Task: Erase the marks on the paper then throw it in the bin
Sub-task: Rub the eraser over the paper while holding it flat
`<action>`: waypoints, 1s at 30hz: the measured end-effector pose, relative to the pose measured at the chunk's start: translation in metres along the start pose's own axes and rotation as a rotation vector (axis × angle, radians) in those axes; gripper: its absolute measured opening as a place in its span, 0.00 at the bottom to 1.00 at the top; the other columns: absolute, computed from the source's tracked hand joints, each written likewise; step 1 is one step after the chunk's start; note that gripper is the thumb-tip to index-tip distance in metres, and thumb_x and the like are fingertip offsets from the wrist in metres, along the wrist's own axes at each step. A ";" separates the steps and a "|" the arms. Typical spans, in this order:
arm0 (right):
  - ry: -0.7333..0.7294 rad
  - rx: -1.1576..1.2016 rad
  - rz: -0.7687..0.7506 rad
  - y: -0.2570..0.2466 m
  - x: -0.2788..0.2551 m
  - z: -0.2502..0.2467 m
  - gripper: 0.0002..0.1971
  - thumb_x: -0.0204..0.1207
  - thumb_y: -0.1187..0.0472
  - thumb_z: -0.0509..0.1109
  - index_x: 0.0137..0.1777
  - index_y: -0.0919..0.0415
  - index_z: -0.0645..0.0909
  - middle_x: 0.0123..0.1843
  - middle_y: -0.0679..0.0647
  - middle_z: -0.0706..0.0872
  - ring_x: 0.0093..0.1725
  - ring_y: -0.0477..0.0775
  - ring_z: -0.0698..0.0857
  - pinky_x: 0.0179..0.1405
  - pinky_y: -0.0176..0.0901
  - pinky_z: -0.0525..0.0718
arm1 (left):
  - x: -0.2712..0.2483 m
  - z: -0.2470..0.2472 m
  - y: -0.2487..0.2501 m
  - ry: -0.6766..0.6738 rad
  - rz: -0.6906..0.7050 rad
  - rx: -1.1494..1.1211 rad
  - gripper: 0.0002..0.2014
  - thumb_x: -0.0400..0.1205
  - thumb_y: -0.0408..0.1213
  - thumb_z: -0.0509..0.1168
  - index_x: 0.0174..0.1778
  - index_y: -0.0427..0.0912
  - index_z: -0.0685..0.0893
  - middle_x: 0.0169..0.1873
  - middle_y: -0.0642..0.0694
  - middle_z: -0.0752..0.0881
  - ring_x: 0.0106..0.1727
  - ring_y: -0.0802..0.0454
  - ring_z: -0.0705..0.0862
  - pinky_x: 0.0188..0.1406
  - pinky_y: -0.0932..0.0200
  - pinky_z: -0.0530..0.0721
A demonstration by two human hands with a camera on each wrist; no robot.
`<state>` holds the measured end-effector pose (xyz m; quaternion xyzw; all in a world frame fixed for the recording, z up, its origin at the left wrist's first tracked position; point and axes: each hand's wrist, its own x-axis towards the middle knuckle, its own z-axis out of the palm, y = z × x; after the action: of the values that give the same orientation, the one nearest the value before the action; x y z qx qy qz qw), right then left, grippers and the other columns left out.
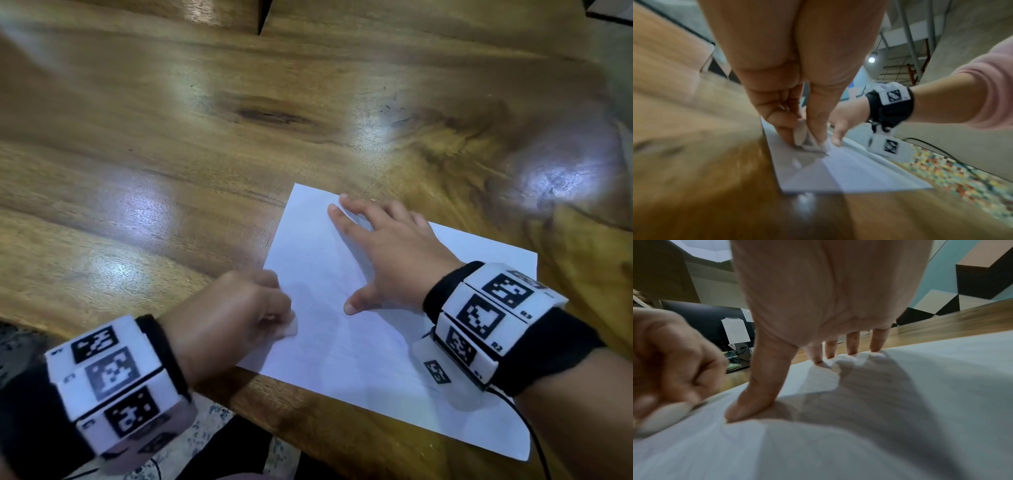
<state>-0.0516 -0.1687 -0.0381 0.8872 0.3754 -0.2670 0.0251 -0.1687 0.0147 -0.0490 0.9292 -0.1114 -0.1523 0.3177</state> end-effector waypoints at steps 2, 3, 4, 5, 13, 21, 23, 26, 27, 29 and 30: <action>-0.003 0.001 0.001 0.000 0.000 0.000 0.61 0.58 0.34 0.76 0.82 0.44 0.37 0.83 0.41 0.38 0.80 0.53 0.47 0.78 0.51 0.52 | -0.015 0.007 0.002 -0.126 -0.004 -0.014 0.06 0.72 0.40 0.67 0.30 0.47 0.79 0.29 0.58 0.74 0.30 0.66 0.75 0.33 0.66 0.76; -0.004 0.003 0.001 0.000 0.000 -0.001 0.61 0.58 0.34 0.76 0.82 0.44 0.37 0.83 0.42 0.38 0.80 0.53 0.47 0.78 0.51 0.52 | -0.020 0.009 0.002 -0.160 -0.006 -0.015 0.05 0.72 0.37 0.68 0.32 0.48 0.78 0.29 0.60 0.73 0.30 0.68 0.74 0.34 0.66 0.77; -0.004 0.006 0.002 0.000 0.000 -0.001 0.61 0.58 0.34 0.76 0.82 0.44 0.37 0.83 0.42 0.38 0.80 0.53 0.47 0.78 0.51 0.52 | -0.020 0.008 0.002 -0.167 -0.009 -0.028 0.04 0.72 0.38 0.68 0.33 0.49 0.79 0.29 0.61 0.73 0.30 0.70 0.74 0.34 0.71 0.76; -0.001 0.008 0.001 0.000 0.000 0.000 0.61 0.58 0.34 0.76 0.82 0.44 0.37 0.84 0.42 0.38 0.80 0.53 0.47 0.78 0.51 0.52 | -0.017 0.006 0.001 -0.140 -0.004 -0.042 0.03 0.71 0.41 0.67 0.33 0.48 0.81 0.29 0.61 0.74 0.30 0.69 0.74 0.33 0.75 0.73; 0.005 0.013 -0.003 0.000 -0.001 0.000 0.61 0.58 0.34 0.76 0.82 0.45 0.38 0.84 0.42 0.39 0.80 0.53 0.48 0.79 0.51 0.52 | -0.014 0.003 0.002 -0.069 -0.007 -0.012 0.10 0.73 0.45 0.64 0.29 0.44 0.81 0.28 0.57 0.75 0.30 0.68 0.72 0.31 0.73 0.71; -0.003 0.014 0.005 -0.001 0.000 -0.001 0.62 0.57 0.34 0.76 0.82 0.44 0.37 0.83 0.41 0.38 0.80 0.53 0.47 0.78 0.52 0.52 | 0.012 0.003 0.009 0.045 -0.004 0.015 0.06 0.69 0.43 0.67 0.31 0.45 0.85 0.30 0.49 0.82 0.31 0.55 0.81 0.31 0.65 0.74; 0.002 0.015 0.002 0.000 0.000 -0.001 0.61 0.57 0.35 0.76 0.82 0.44 0.37 0.83 0.41 0.38 0.80 0.53 0.47 0.78 0.51 0.52 | 0.005 0.009 0.012 -0.001 -0.005 0.002 0.06 0.71 0.41 0.66 0.30 0.45 0.83 0.30 0.52 0.79 0.30 0.55 0.81 0.31 0.61 0.76; 0.003 0.019 -0.001 0.000 0.000 0.000 0.61 0.58 0.35 0.76 0.82 0.44 0.37 0.83 0.41 0.39 0.80 0.52 0.47 0.78 0.51 0.52 | -0.014 0.014 0.011 -0.167 -0.017 -0.048 0.04 0.73 0.44 0.64 0.35 0.49 0.81 0.32 0.59 0.73 0.31 0.65 0.77 0.34 0.64 0.78; 0.004 0.019 -0.001 0.000 0.000 0.000 0.61 0.58 0.35 0.76 0.82 0.44 0.37 0.83 0.41 0.38 0.80 0.52 0.46 0.78 0.51 0.52 | -0.014 0.012 0.011 -0.180 -0.016 -0.063 0.04 0.72 0.46 0.64 0.37 0.50 0.81 0.32 0.60 0.74 0.32 0.66 0.77 0.35 0.67 0.77; 0.005 0.016 0.000 0.000 0.000 0.000 0.61 0.57 0.35 0.76 0.82 0.44 0.37 0.83 0.41 0.38 0.80 0.53 0.46 0.78 0.52 0.52 | -0.001 0.004 0.009 -0.095 0.018 -0.059 0.08 0.71 0.48 0.64 0.34 0.48 0.84 0.30 0.59 0.76 0.30 0.65 0.77 0.32 0.73 0.72; 0.006 0.016 0.001 0.000 0.000 0.000 0.62 0.57 0.34 0.76 0.82 0.44 0.37 0.83 0.41 0.38 0.80 0.53 0.46 0.78 0.52 0.52 | 0.008 0.001 0.008 -0.035 0.032 -0.034 0.09 0.71 0.47 0.66 0.31 0.47 0.85 0.29 0.56 0.78 0.28 0.64 0.77 0.30 0.74 0.70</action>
<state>-0.0512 -0.1688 -0.0383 0.8883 0.3730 -0.2674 0.0169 -0.1625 0.0057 -0.0463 0.9190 -0.1293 -0.1651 0.3338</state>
